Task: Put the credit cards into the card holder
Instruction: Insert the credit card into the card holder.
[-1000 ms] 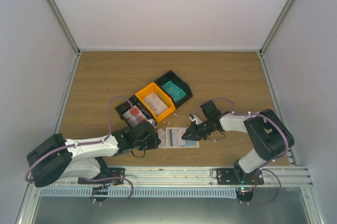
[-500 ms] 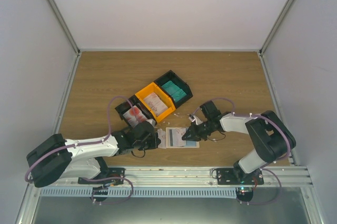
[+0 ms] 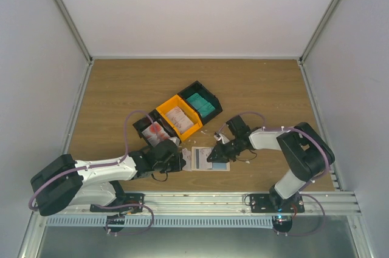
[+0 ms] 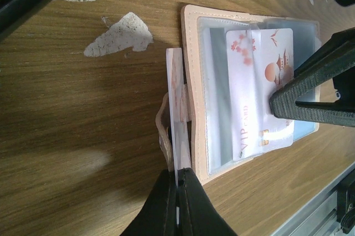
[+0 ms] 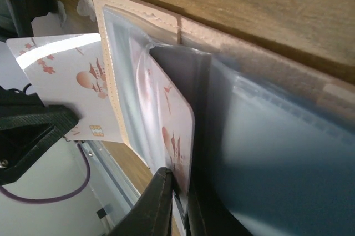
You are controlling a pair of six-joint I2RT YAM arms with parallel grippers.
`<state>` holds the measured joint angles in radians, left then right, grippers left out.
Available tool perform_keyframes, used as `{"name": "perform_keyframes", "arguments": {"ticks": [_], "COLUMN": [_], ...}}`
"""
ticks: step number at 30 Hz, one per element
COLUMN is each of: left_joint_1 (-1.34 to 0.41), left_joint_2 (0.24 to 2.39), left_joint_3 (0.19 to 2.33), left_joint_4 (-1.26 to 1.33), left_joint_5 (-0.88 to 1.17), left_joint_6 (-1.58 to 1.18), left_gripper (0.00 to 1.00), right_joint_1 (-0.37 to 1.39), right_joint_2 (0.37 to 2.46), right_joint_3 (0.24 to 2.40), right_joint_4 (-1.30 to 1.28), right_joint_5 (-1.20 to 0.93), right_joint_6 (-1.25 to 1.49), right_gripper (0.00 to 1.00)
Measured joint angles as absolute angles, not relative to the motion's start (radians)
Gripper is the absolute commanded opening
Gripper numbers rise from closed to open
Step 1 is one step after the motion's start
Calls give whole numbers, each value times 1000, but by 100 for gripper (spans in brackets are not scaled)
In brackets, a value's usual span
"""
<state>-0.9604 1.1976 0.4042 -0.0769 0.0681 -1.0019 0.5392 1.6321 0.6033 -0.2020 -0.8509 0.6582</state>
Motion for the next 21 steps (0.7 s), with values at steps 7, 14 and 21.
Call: {"name": "perform_keyframes", "arguments": {"ticks": [7,14,21], "left_joint_1": [-961,-961,-961], "left_joint_2": [1198,1198,1205], "left_joint_3": [404,404,404], "left_joint_4": [-72,-71,-64], "left_joint_5": [73,83,92], "left_joint_6": [-1002,-998,-984], "left_gripper": [0,0,0], "right_joint_1": [559,606,685], "right_joint_2": [1596,1541,1554], "right_joint_3": [612,645,722], "right_joint_4": [-244,-335,-427], "right_joint_5": [-804,-678,-553], "right_joint_6": [632,617,618], "right_gripper": [37,42,43]}}
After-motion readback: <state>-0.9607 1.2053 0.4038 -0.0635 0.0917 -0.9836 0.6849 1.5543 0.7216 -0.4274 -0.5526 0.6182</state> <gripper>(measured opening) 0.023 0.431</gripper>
